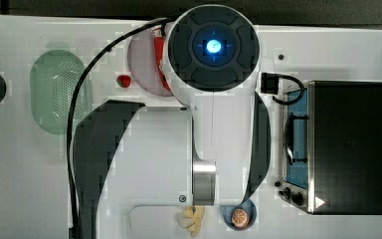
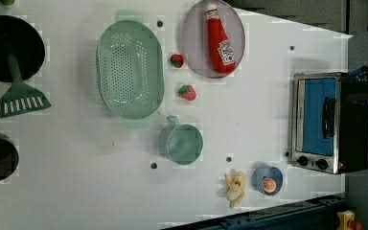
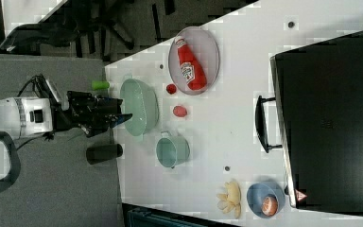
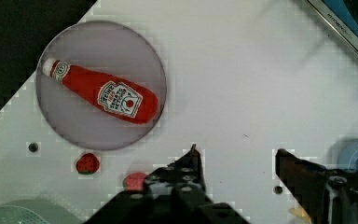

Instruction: Flap open oven.

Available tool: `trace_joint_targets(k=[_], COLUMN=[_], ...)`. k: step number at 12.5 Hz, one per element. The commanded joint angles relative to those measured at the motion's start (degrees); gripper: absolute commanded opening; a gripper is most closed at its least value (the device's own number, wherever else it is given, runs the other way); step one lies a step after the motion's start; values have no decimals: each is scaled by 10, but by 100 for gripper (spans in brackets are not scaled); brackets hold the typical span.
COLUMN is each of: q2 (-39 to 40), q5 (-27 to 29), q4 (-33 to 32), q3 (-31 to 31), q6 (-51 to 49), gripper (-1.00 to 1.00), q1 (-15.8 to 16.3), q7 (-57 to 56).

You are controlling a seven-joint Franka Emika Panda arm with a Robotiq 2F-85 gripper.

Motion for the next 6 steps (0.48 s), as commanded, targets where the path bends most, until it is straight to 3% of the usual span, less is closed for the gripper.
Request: trace_joint_targets(k=[1, 3, 5, 6], q2=[-200, -199, -199, -199], q5=[20, 20, 20, 20], q4=[-131, -131, -131, -131], q3=[-21, -22, -22, -22], q6=[-80, -80, -80, -80], gripper=[60, 99, 100, 89], q1=[-22, -22, -22, -22], q7=[33, 33, 33, 33])
